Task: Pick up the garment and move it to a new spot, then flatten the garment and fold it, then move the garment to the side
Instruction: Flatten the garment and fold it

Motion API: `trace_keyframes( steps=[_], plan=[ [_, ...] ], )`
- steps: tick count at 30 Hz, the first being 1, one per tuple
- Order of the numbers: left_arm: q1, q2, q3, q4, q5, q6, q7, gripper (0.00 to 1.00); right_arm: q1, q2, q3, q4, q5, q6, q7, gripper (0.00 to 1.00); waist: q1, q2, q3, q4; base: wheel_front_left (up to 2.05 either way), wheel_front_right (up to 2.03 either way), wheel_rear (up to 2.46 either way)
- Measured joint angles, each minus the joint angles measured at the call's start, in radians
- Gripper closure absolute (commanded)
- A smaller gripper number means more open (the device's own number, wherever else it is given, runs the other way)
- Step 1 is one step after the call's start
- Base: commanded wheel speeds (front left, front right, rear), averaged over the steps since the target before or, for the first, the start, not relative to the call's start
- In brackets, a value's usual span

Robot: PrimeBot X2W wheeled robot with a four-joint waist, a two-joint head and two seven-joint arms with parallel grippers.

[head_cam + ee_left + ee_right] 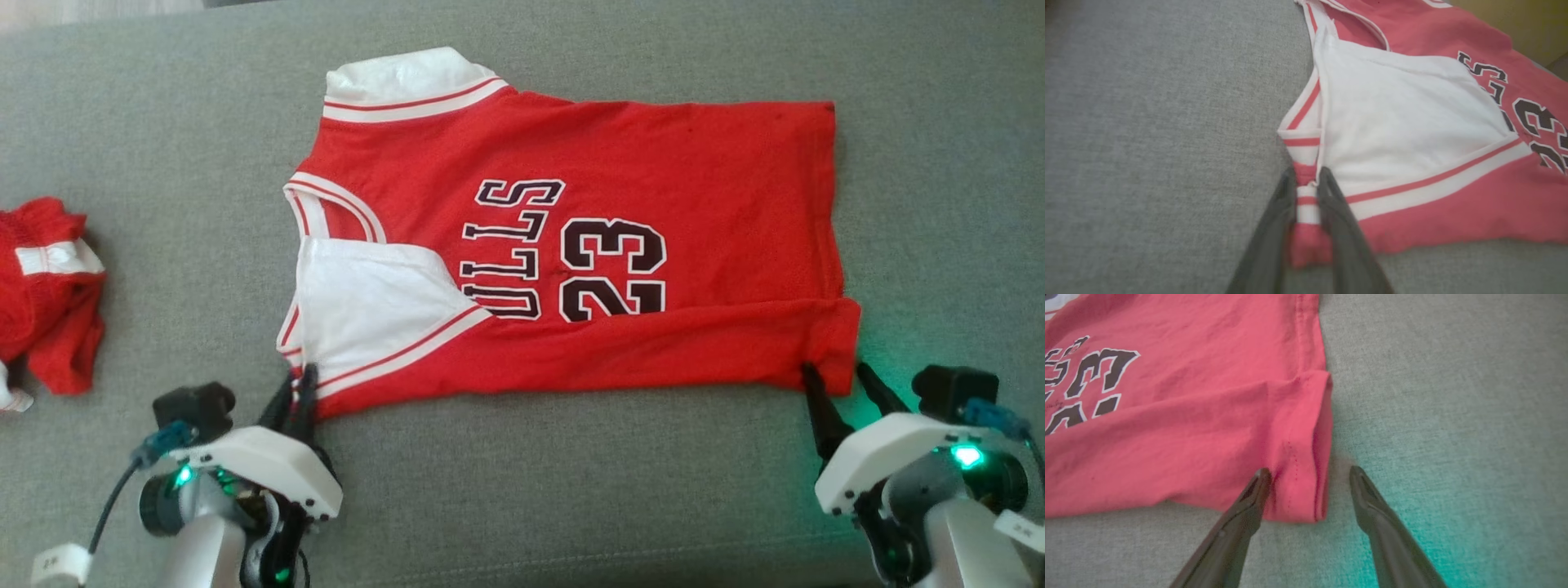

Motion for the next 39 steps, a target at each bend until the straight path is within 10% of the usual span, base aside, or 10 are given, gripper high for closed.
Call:
trace_keyframes(
  steps=[2,39],
  plan=[
    [-0.009,0.001,-0.003,0.003,-0.003,-0.001,0.007,1.0,-0.013,0.0,0.0,0.0,0.007,0.0,0.009,1.0,0.0,0.0,0.005,0.001,0.0,0.0,0.0],
    [0.207,0.026,0.02,-0.102,-0.033,0.081,-0.017,1.0,0.148,-0.007,0.071,-0.068,0.07,0.0,0.045,1.0,0.0,0.0,-0.122,0.064,0.0,0.0,0.0]
  ],
)
